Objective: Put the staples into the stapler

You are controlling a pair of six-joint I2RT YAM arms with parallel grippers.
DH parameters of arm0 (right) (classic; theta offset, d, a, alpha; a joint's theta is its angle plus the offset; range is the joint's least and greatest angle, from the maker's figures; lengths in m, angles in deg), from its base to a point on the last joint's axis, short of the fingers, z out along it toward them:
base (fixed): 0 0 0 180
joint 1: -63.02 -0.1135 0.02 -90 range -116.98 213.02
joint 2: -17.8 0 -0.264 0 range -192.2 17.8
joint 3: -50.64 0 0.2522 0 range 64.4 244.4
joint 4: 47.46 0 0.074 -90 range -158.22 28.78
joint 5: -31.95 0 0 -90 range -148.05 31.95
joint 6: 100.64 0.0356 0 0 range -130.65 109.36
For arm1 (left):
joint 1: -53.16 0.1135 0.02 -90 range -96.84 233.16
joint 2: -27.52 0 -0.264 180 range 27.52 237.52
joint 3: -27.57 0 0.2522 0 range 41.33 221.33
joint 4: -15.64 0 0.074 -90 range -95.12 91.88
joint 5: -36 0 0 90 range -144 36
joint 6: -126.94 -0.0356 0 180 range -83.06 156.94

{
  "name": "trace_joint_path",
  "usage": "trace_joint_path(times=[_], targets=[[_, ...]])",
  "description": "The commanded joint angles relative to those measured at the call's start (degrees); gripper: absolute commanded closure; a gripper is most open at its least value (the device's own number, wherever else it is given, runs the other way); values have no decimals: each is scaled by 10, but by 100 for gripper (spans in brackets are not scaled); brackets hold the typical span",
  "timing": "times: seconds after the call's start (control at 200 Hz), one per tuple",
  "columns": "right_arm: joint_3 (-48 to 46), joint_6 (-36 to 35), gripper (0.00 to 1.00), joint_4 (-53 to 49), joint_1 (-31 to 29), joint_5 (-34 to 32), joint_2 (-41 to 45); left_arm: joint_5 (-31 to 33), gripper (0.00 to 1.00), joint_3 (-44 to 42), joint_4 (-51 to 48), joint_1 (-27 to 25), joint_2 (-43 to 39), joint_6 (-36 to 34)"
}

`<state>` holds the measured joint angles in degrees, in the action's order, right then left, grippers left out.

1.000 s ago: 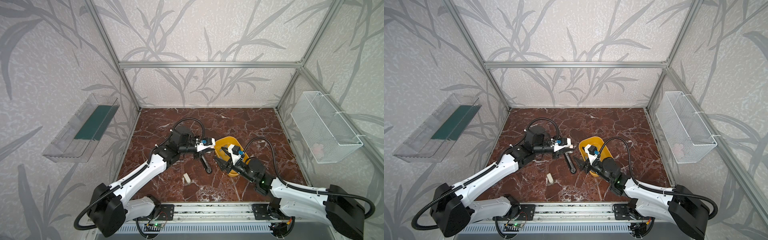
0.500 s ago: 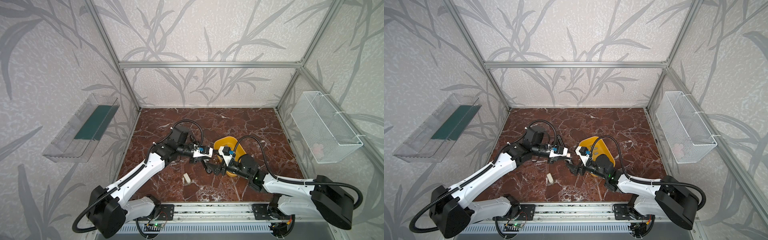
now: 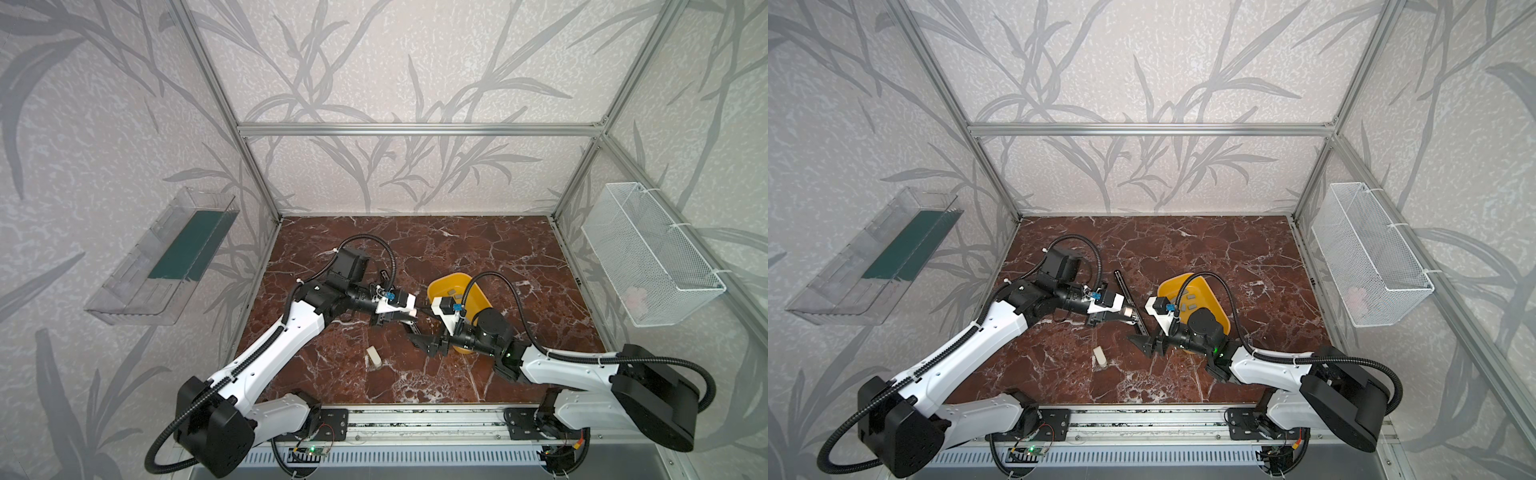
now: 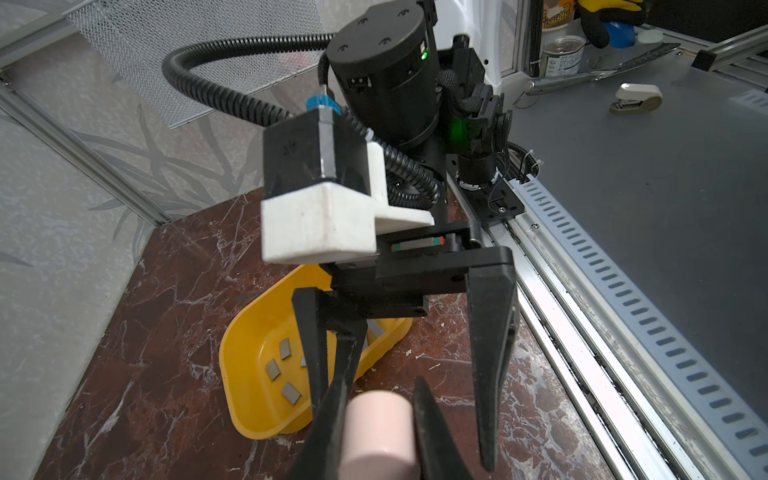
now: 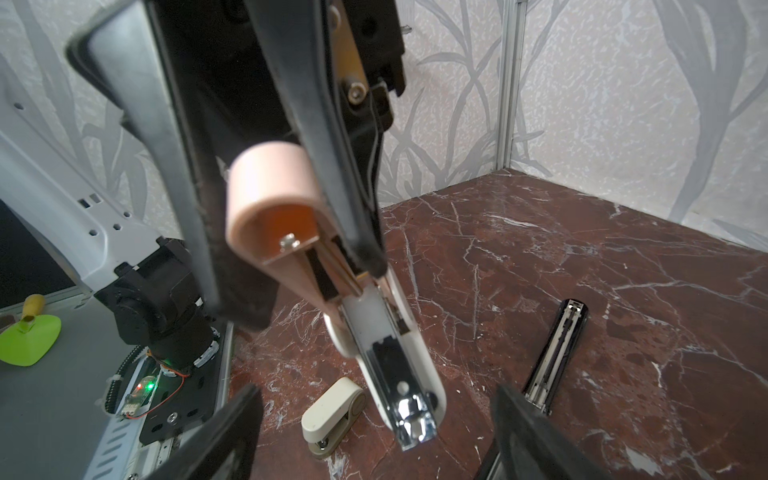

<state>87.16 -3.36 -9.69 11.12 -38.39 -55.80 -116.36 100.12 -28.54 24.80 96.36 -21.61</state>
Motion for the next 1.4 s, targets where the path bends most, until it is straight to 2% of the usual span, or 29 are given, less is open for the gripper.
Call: trace_joint_path(times=[0.0,0.28,0.625,1.395], targets=[[24,3,14,23,-1,10,-3,-45,100,5,-8,-1,-6,-13],[29,-3,14,-12,-1,-38,4,-66,100,2,-8,-9,-8,-11],[47,-9,24,-25,-2,-1,-9,-72,100,-2,-5,-22,-12,-13],[49,-23,31,-38,-7,0,0,-65,100,-9,0,-34,-14,-12]])
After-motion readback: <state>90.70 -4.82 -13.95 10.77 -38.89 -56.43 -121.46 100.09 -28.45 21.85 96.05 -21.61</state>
